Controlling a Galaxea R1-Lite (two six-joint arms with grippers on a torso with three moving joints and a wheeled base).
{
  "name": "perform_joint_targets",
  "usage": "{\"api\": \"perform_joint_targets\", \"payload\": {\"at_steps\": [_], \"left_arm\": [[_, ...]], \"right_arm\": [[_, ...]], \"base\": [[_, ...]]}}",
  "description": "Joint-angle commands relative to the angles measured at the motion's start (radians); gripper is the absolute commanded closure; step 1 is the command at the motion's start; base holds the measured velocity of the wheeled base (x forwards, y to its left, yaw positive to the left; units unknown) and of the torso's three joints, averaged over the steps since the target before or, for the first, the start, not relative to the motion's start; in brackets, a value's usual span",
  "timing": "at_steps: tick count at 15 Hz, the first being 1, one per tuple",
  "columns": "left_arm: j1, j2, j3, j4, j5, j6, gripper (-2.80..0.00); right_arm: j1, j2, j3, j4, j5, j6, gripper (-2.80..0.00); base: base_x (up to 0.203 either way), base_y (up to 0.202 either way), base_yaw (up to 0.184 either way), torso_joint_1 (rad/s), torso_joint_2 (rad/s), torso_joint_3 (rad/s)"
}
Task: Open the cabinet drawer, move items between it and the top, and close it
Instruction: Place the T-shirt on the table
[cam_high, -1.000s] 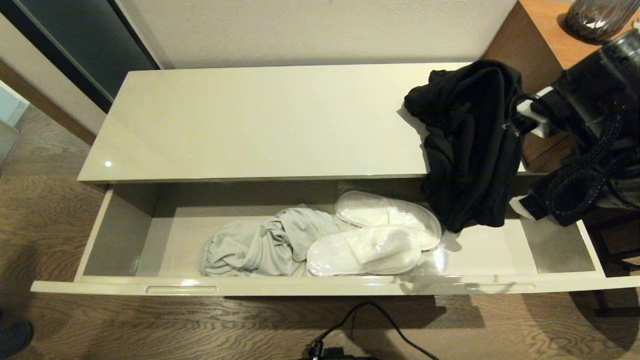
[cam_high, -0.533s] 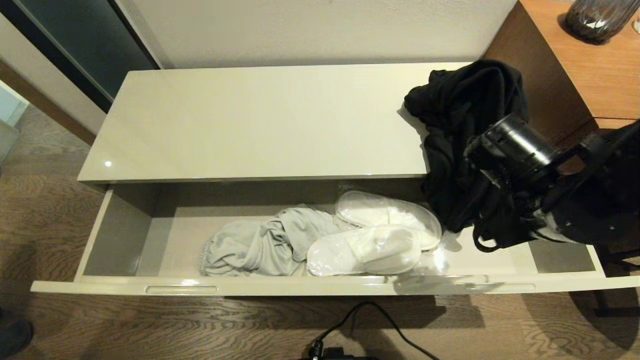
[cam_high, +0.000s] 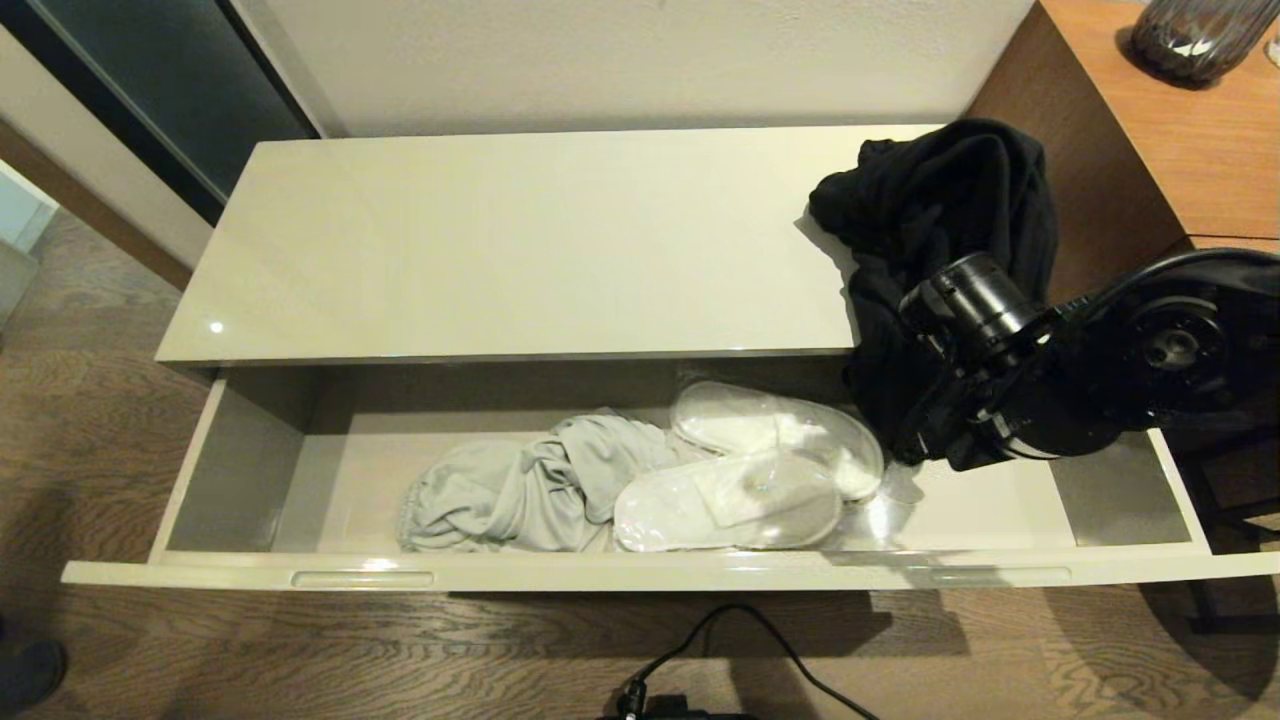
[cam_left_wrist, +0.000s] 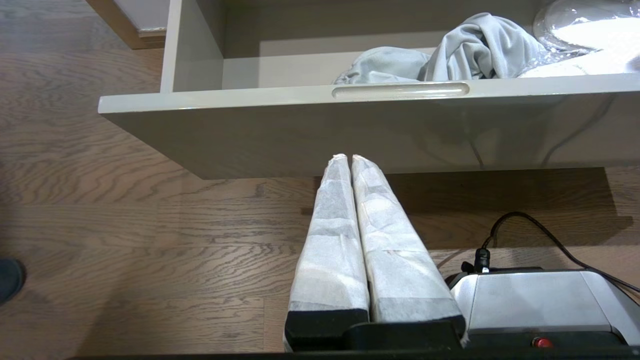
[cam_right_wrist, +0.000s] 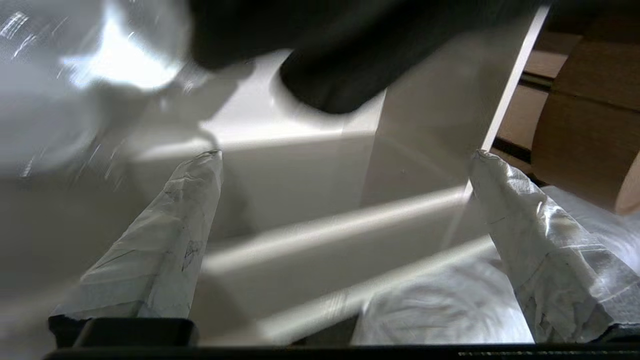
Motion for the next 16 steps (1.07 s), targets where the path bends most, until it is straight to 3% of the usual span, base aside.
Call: {"api": "perform_joint_targets", "payload": {"at_steps": [1,2,5,10,13,16], "left_arm": [[0.000,0.002,0.000,0.000,0.000,0.000,0.00],[0.000,0.002,0.000,0.000,0.000,0.000,0.00],[0.000,0.002,0.000,0.000,0.000,0.000,0.00],[0.000,0.002,0.000,0.000,0.000,0.000,0.00],[0.000,0.002,0.000,0.000,0.000,0.000,0.00],[0.000,0.002,0.000,0.000,-0.001,0.000,0.00]], "right_arm": [[-0.056,0.023,-0.003,-0.077,0.028,-0.076,-2.80],[-0.082,0.010,0.006,-0.183,0.072,-0.183,-2.80],[-0.095,-0.004,0.035,-0.319,0.113,-0.256,-2.80],[-0.079,-0.016,0.075,-0.348,0.112,-0.238,-2.80],[-0.016,-0.064,0.204,-0.348,0.106,-0.165,-2.80],[-0.012,-0.019,0.215,-0.359,0.106,-0.118,-2.80]], "base": [[0.000,0.000,0.000,0.000,0.00,0.000],[0.000,0.000,0.000,0.000,0.00,0.000],[0.000,0.000,0.000,0.000,0.00,0.000],[0.000,0.000,0.000,0.000,0.00,0.000],[0.000,0.000,0.000,0.000,0.00,0.000],[0.000,0.000,0.000,0.000,0.00,0.000]]}}
